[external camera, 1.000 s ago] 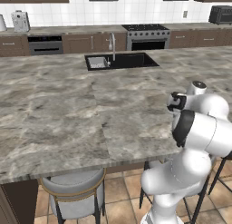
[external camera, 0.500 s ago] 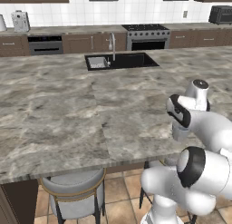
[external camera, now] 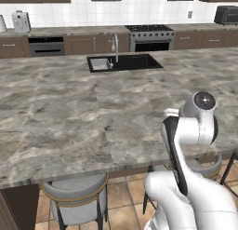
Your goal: There are four ice cubes in the ice bowl. Place two ice cubes in each glass of water.
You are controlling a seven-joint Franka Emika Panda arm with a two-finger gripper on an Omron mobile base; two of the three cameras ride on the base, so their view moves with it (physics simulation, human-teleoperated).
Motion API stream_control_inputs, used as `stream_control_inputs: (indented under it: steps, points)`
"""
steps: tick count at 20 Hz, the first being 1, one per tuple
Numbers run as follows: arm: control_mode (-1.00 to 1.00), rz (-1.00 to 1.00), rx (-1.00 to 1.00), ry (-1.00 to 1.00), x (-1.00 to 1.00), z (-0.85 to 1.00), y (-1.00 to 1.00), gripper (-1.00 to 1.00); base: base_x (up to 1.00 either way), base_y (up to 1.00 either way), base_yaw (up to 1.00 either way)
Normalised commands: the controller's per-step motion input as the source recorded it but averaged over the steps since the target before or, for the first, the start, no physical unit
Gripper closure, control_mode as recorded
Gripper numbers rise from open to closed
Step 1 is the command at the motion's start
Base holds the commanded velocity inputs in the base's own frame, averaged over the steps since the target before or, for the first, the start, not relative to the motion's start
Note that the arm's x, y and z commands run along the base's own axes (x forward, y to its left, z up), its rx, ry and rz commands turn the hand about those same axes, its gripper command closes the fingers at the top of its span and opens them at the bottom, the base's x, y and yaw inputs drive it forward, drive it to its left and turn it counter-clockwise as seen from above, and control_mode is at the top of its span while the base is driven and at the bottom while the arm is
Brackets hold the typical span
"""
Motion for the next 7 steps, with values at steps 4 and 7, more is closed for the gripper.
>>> stream_control_inputs:
  steps: [4, 7]
  points:
    - [-1.00, 0.00, -0.13, -0.25, -1.00, 0.93, 0.58, -1.00, 0.00, 0.00, 0.00]
    - [-1.00, 0.00, -0.02, -0.04, -0.91, 0.70, 0.07, -1.00, 0.00, 0.00, 0.00]
